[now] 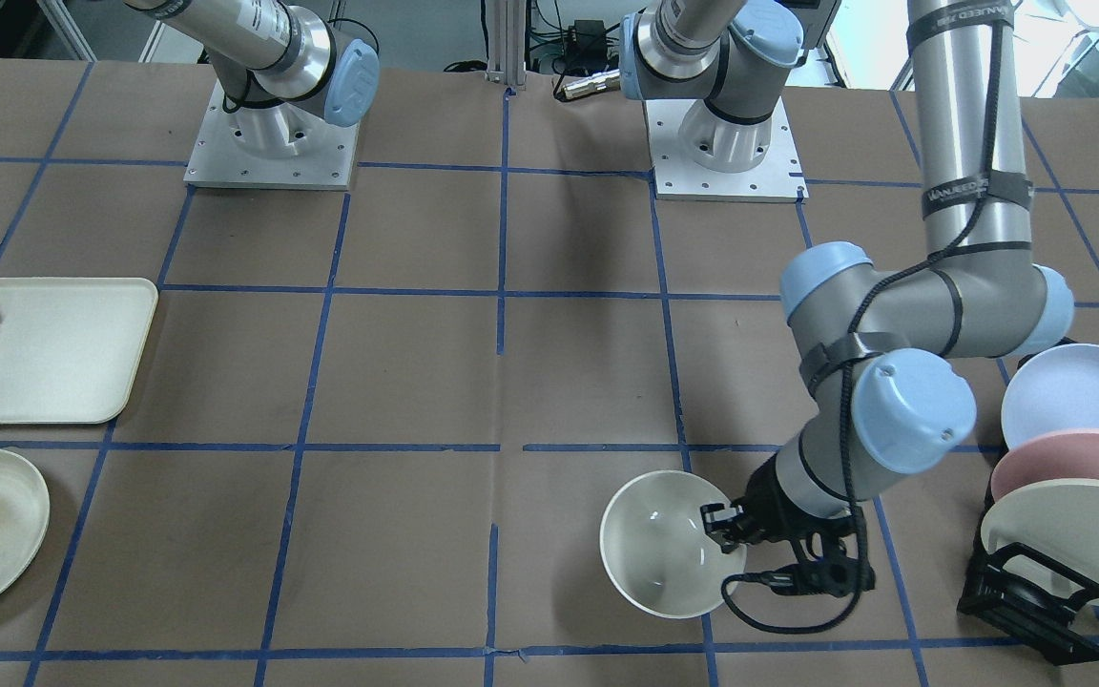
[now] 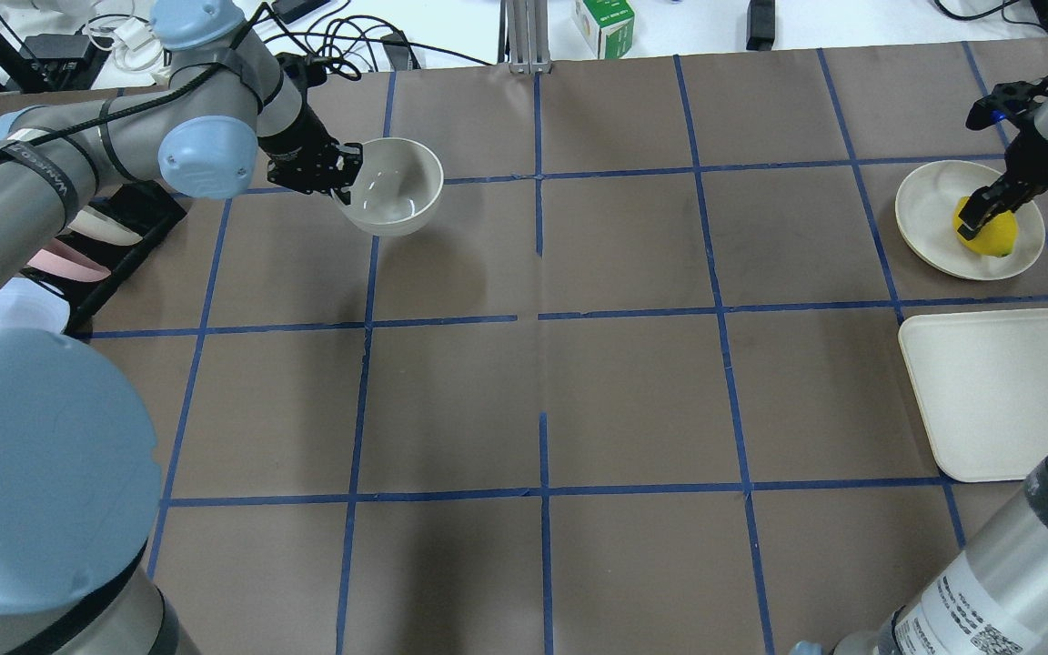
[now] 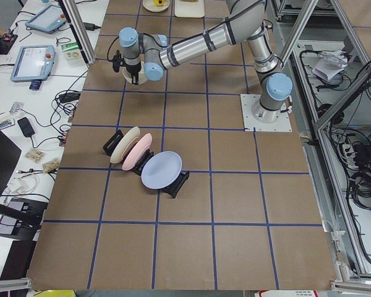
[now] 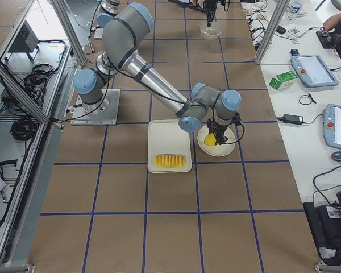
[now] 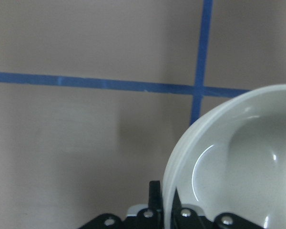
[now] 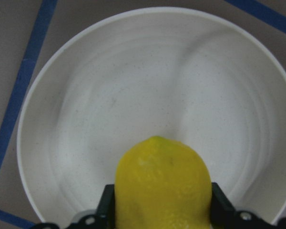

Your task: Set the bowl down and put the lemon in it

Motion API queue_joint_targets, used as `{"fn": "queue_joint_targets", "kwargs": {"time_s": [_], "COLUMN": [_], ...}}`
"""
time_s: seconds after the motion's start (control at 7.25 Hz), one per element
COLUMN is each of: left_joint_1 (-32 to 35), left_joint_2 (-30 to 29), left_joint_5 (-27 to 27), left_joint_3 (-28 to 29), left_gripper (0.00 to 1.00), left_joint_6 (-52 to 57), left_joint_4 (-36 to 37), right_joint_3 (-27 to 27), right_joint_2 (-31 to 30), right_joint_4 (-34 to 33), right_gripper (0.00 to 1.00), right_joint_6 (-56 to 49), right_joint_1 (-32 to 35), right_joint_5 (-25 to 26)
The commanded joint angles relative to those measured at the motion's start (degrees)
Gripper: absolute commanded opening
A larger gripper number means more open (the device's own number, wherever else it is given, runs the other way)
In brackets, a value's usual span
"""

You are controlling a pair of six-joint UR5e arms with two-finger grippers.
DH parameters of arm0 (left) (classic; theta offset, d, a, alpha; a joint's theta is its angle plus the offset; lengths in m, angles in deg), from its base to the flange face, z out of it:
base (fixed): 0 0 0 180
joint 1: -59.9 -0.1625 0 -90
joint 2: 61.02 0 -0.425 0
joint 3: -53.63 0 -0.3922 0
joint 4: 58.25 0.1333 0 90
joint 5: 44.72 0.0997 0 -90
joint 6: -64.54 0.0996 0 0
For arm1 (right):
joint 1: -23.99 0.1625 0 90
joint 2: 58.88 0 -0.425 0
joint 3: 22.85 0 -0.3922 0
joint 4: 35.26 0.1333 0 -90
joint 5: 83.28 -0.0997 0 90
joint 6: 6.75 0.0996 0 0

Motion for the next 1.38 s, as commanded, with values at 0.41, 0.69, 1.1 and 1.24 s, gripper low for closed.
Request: {"fn": "queue_joint_targets", "kwargs": {"time_s": [0.41,0.69,1.1,1.24], "left_joint_1": [15.4,16.2,15.4,15.4], "left_joint_2": [7.0,7.2,6.0,6.1], "left_joint_5": [-4.4,-3.9,-2.7,-2.8], "left_joint_3": [-16.9,-19.1,-19.6,-20.2], "left_gripper": [0.00,0.00,0.00,0.00], "left_joint_6": [-18.4,-18.0,-16.3,-16.8], "left_joint_4": [17.9,18.3,18.2,18.2], "right_joint_3": [-1.1,-0.7,-0.1,0.0], "right_joint_2": [-10.7,-12.6,-17.5,-17.6], "right_joint_4": [13.6,14.0,17.7,17.8], "right_gripper": [0.00,0.00,0.00,0.00], "right_joint_6": [17.1,21.1,35.1,38.4], "right_joint_1": [3.7,5.4,14.6,16.9], "right_joint_5": [-2.2,-2.5,-3.8,-3.8]}}
